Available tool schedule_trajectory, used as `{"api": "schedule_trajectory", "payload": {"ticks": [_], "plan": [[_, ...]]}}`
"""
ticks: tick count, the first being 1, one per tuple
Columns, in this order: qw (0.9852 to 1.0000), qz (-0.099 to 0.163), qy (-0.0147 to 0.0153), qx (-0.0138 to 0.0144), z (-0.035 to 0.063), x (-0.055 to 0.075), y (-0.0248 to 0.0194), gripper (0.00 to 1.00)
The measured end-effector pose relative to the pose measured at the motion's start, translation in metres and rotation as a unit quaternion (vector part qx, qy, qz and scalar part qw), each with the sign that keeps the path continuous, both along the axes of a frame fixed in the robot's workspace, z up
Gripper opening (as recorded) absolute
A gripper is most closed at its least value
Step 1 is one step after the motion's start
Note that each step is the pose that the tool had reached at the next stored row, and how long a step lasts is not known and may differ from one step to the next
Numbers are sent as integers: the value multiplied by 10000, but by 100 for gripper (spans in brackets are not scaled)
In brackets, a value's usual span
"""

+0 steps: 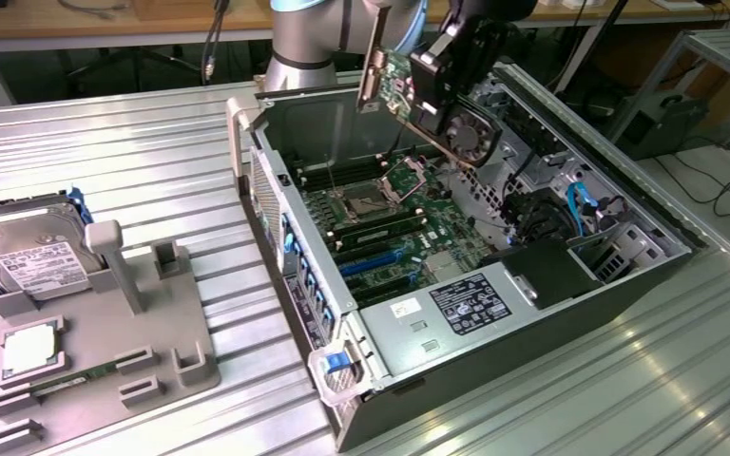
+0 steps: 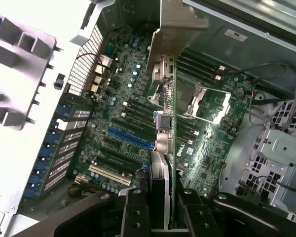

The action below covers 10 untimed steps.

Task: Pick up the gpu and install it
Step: 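Insert the gpu into the slot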

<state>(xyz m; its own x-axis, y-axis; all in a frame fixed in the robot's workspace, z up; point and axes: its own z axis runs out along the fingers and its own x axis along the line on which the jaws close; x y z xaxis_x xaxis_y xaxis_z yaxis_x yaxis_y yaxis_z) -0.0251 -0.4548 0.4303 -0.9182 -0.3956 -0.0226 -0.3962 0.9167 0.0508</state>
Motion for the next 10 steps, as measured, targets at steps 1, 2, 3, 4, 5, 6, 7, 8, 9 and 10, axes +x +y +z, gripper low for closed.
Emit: {"api": "schedule_trajectory", "payload": {"ticks": [1, 2, 3, 4, 5, 6, 7, 8, 9, 10], "plan": [[10000, 70, 0, 1, 0, 0, 0, 28], [9999, 105, 0, 1, 0, 0, 0, 28], [9999, 145, 0, 1, 0, 0, 0, 28], [9998, 185, 0, 1, 0, 0, 0, 28], [9998, 218, 0, 1, 0, 0, 0, 28], [9997, 261, 0, 1, 0, 0, 0, 28], [9996, 297, 0, 1, 0, 0, 0, 28], [9993, 375, 0, 1, 0, 0, 0, 28], [9991, 419, 0, 1, 0, 0, 0, 28], [9989, 458, 0, 1, 0, 0, 0, 28]]}}
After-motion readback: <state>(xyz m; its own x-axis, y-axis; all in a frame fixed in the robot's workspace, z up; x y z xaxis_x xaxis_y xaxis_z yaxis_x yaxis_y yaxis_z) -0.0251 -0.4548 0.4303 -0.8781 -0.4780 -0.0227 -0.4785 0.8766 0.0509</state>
